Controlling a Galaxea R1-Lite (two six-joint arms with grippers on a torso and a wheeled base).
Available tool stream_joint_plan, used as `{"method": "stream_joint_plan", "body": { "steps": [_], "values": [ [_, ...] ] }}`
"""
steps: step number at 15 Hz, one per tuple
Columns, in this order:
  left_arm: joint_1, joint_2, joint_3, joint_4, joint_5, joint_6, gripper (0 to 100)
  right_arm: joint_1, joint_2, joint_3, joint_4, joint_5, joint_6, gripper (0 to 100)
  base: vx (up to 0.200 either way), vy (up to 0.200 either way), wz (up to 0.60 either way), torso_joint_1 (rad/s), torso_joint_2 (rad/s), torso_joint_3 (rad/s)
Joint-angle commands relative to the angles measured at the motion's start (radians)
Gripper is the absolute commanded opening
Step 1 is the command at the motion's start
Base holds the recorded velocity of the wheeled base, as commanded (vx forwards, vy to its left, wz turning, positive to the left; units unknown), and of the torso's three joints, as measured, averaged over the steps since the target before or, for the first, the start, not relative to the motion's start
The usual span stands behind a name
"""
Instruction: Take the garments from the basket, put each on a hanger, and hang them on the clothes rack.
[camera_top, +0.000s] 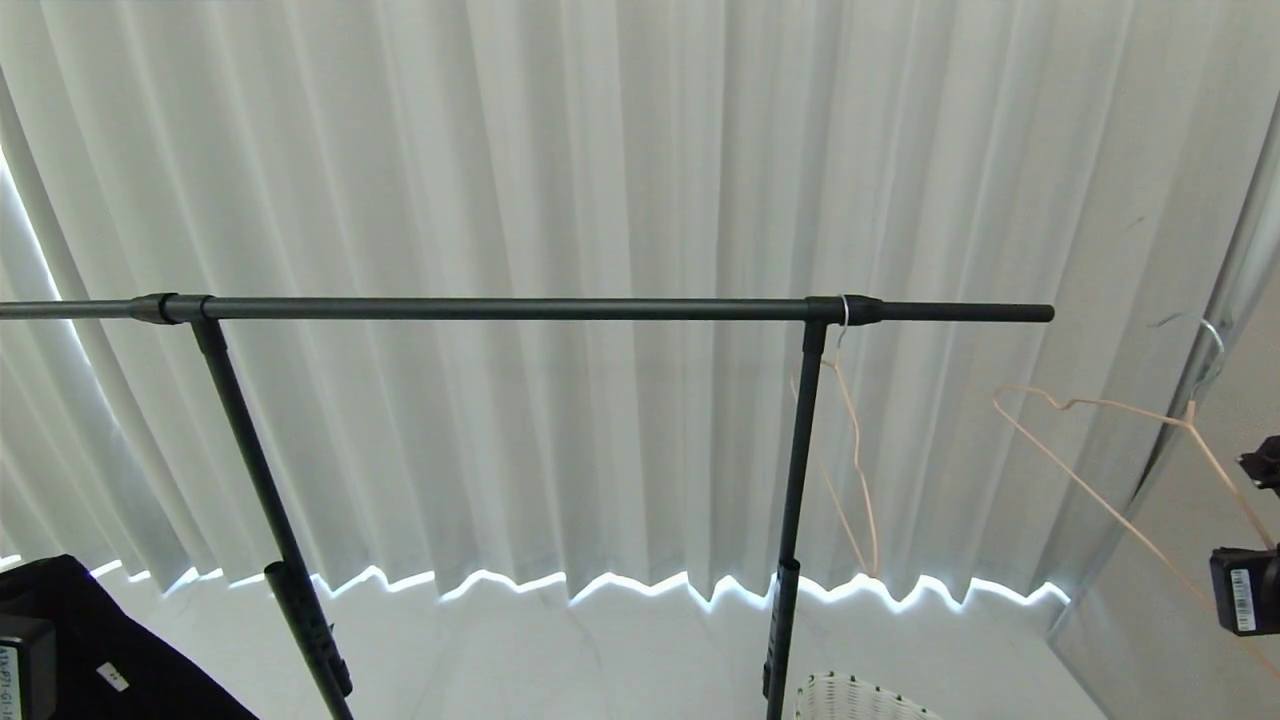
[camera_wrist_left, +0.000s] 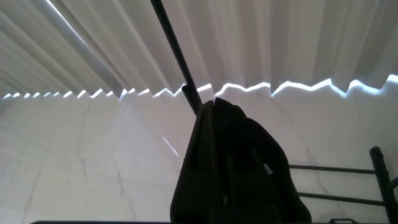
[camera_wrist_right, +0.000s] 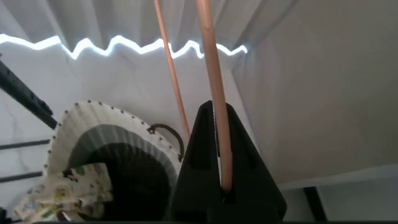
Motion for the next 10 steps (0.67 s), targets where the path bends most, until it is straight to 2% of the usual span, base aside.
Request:
{"method": "stream_joint_plan", "body": {
  "steps": [1, 3, 6, 8, 10],
  "values": [
    [0.0, -0.001, 0.005, -0.001, 0.001, 0.0, 0, 0.0, -0.114, -0.001, 0.048, -0.003, -0.032, 0, -0.2, 0.0, 0.0, 0.012, 0.02, 0.002],
    [0.0, -0.001, 0.006, -0.001, 0.001, -0.002, 0, 0.004, -0.164, 0.0, 0.1, 0.0, -0.049, 0, -0.2, 0.0, 0.0, -0.002, 0.01, 0.002],
    [0.0, -0.002, 0.006, -0.001, -0.001, -0.002, 0, 0.081, -0.273, -0.003, 0.235, 0.001, -0.055, 0, -0.2, 0.0, 0.0, -0.003, 0.0, 0.004],
    [0.0, -0.002, 0.009, -0.001, -0.001, -0.007, 0, 0.12, -0.309, -0.003, 0.272, -0.002, -0.055, 0, -0.2, 0.0, 0.0, 0.002, 0.0, 0.01],
    [0.0, -0.007, 0.009, -0.001, -0.002, -0.008, 0, 0.127, -0.332, -0.003, 0.286, -0.002, -0.056, 0, 0.0, 0.0, 0.0, 0.0, 0.0, 0.0]
  ]
}}
